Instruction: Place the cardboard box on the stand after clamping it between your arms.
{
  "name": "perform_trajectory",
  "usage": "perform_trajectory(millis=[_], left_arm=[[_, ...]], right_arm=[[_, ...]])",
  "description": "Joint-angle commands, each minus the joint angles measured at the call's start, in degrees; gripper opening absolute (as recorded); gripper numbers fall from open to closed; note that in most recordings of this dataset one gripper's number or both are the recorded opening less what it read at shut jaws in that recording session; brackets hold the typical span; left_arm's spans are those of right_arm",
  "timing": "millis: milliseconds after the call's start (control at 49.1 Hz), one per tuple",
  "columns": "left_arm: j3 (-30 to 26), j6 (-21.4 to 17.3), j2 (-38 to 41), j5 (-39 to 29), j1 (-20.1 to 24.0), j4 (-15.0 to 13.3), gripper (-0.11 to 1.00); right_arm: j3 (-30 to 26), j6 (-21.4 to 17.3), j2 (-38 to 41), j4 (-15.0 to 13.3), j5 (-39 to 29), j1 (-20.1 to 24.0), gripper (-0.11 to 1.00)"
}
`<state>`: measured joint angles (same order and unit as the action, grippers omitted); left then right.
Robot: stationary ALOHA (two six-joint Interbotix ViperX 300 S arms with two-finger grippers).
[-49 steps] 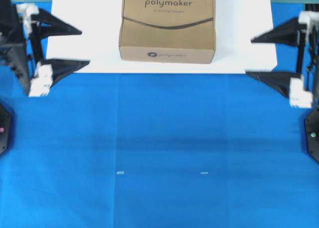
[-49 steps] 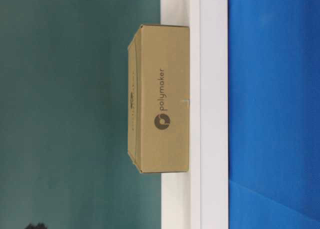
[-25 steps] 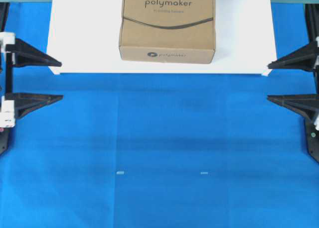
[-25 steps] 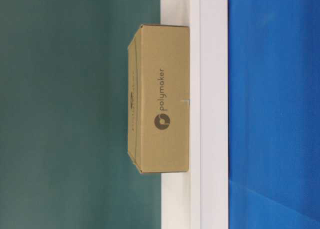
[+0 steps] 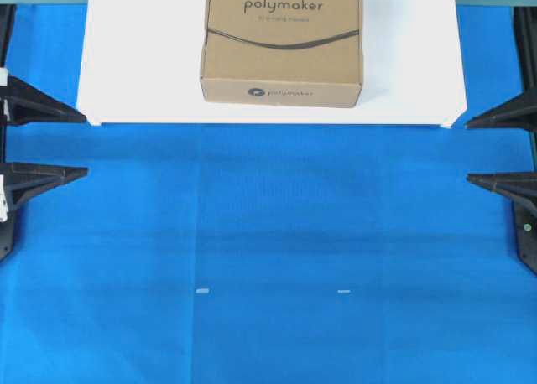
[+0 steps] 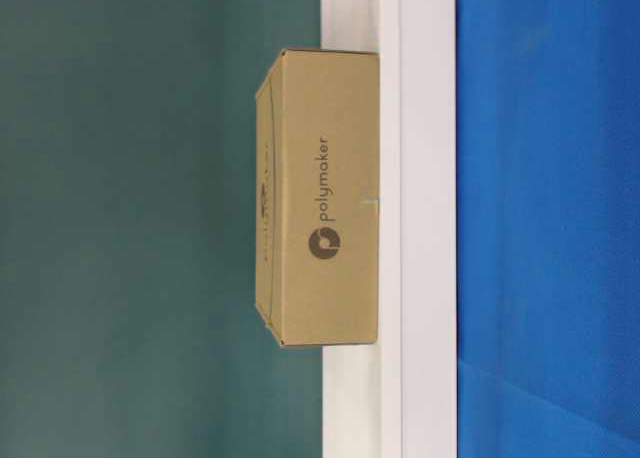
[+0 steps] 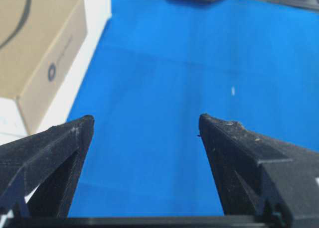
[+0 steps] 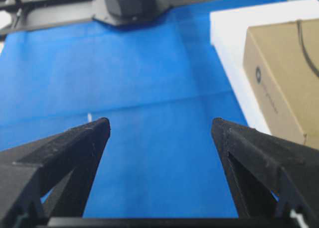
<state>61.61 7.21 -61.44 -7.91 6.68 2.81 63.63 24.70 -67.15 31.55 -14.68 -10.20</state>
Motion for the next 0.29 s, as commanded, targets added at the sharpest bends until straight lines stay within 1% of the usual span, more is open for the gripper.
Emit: perform_trajectory(millis=[0, 143, 265], left_arm=[[-0.5, -0.3, 0.6, 0.4, -0.1, -0.1, 0.83], [-0.4, -0.4, 1.0, 0.3, 0.1, 0.0, 0.83], [-0.4, -0.2, 0.9, 0.4, -0.1, 0.0, 0.83]], right_arm=[[0.0, -0.7, 0.3, 0.1, 0.2, 0.0, 0.96], [1.1, -0.7, 0.1, 0.1, 0.6, 0.0, 0.96], [1.7, -0.8, -1.1, 0.1, -0.5, 0.0, 0.96]])
